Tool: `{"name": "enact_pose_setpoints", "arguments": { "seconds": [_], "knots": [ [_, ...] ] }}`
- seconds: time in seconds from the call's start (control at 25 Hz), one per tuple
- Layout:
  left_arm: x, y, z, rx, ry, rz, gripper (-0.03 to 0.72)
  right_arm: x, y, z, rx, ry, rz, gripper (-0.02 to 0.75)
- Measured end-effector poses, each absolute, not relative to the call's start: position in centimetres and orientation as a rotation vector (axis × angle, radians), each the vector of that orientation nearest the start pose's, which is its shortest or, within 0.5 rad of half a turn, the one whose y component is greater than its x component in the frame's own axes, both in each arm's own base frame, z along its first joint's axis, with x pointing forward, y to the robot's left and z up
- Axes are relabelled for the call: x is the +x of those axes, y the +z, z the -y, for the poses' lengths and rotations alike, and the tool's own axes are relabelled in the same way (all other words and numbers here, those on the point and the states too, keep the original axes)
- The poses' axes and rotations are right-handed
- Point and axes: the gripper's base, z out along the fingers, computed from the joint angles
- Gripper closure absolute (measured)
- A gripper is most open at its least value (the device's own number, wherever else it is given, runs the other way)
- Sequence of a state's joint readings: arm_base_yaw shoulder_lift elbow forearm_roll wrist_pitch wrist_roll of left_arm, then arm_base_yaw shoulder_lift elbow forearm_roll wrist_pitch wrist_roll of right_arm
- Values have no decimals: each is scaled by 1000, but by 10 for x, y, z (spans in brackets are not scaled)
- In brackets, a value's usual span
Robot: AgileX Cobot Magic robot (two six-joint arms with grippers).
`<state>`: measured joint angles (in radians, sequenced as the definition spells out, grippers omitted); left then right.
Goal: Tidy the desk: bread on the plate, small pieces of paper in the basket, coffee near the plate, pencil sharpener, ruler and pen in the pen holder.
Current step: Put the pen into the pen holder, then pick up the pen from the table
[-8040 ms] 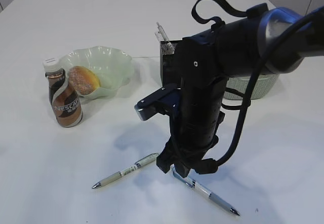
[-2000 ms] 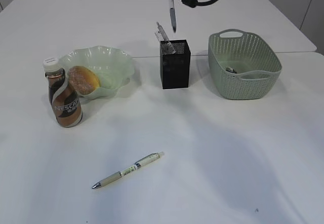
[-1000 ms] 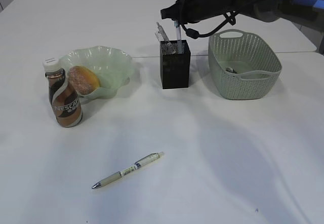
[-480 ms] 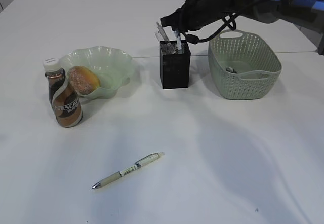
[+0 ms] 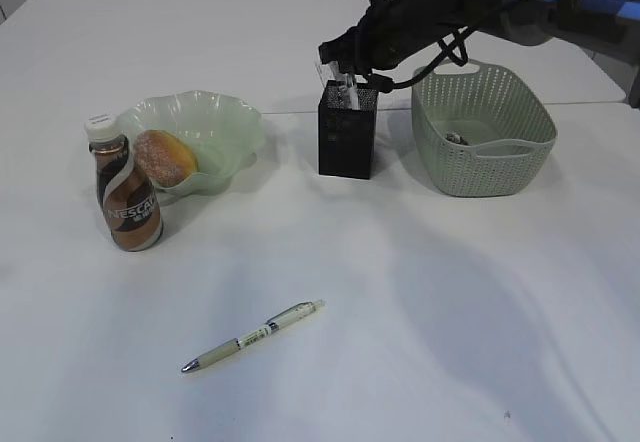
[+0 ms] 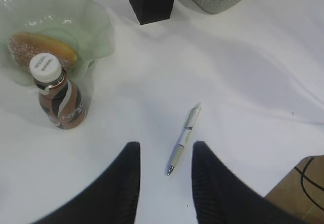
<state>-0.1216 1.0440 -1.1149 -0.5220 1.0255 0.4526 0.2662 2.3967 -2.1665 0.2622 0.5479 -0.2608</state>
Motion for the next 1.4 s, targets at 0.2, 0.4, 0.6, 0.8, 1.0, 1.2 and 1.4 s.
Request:
{"name": "enact_pose_setpoints", "arguments": {
  "seconds": [0.2,0.4,0.6,0.8,1.0,1.2,1.4],
  "knots": [
    [187,388,62,537,-500,-2268,449,535,219,-158,-396,276,-2170,531],
    [187,388,62,537,-500,-2268,449,536,220,-158,-391,277,-2155,365],
    [187,388,62,537,-500,-2268,449,536,220,-158,-394,276,-2157,339],
    [187,388,62,537,-500,-2268,449,532,233,-158,-407,280,-2155,339],
    [188,388,62,537,-501,-2272,449,493,349,-151,-465,298,-2042,338],
    [204,375,65,538,-535,-2325,449,454,416,-142,-478,300,-1953,336],
    [223,364,76,595,-657,-2309,448,411,464,-132,-503,310,-1931,336]
  ]
}}
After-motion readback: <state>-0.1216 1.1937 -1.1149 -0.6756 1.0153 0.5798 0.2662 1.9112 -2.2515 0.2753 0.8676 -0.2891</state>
